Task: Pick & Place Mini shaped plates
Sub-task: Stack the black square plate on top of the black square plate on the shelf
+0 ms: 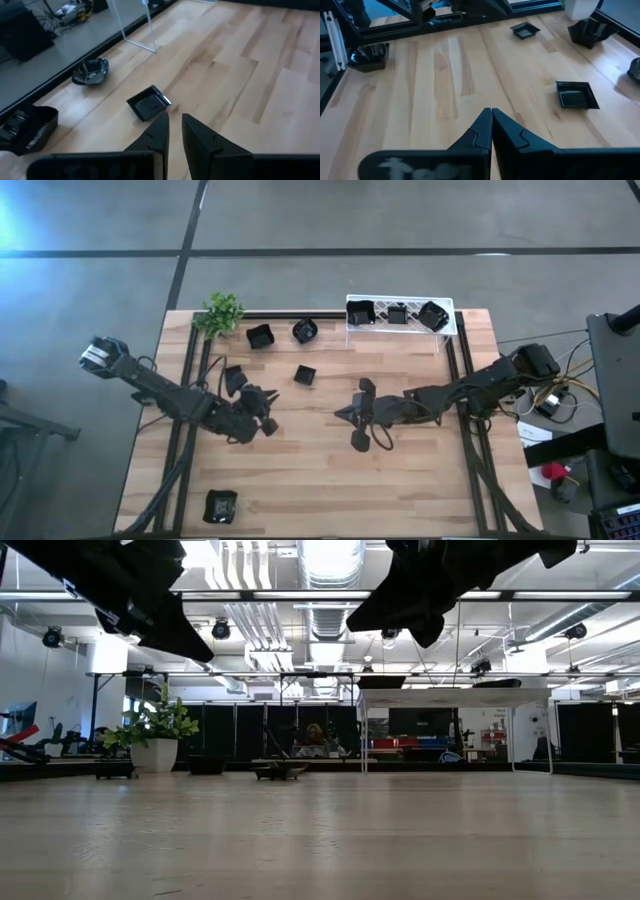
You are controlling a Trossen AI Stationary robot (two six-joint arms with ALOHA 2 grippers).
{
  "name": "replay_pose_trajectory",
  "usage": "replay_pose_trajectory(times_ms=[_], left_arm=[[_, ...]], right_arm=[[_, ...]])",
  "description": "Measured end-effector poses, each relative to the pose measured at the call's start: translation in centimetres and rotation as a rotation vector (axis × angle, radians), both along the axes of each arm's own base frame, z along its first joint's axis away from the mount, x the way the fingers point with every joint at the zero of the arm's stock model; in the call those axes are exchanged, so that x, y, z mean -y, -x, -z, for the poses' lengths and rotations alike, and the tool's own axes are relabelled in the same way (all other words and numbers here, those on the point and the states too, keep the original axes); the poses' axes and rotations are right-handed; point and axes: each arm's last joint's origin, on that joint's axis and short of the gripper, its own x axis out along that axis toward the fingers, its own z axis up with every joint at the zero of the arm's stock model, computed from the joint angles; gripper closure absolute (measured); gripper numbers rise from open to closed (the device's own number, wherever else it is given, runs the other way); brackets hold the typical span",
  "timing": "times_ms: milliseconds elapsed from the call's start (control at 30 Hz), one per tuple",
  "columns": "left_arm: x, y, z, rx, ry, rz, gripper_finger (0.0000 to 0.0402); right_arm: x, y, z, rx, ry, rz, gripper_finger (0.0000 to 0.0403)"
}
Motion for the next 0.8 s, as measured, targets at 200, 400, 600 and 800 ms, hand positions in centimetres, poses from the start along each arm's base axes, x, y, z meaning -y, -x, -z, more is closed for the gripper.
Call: replay_pose_trajectory(times_ms=[200,400,600,800], left_arm=[[-1.1,-0.1,0.9,0.001,0.116,-0.039,0.0354],[-3.6,-0.3,1.9,-0.04,0.191,-0.102,0.0354],[-5.9,-0.4,3.1,-0.022,0.212,-0.191,0.0354],[-8.3,-1.5,4.1,0.01,0.305,-0.141,0.0359]], right_arm=[[0.0,0.0,0.0,0.002,-0.003,0.002,0.0394],[-0.1,0.0,0.0,0.002,-0.003,-0.001,0.0394],[-0.1,0.0,0.0,0.002,-0.003,-0.001,0.0394],[-0.2,0.1,0.0,0.002,-0.006,-0.001,0.0394]])
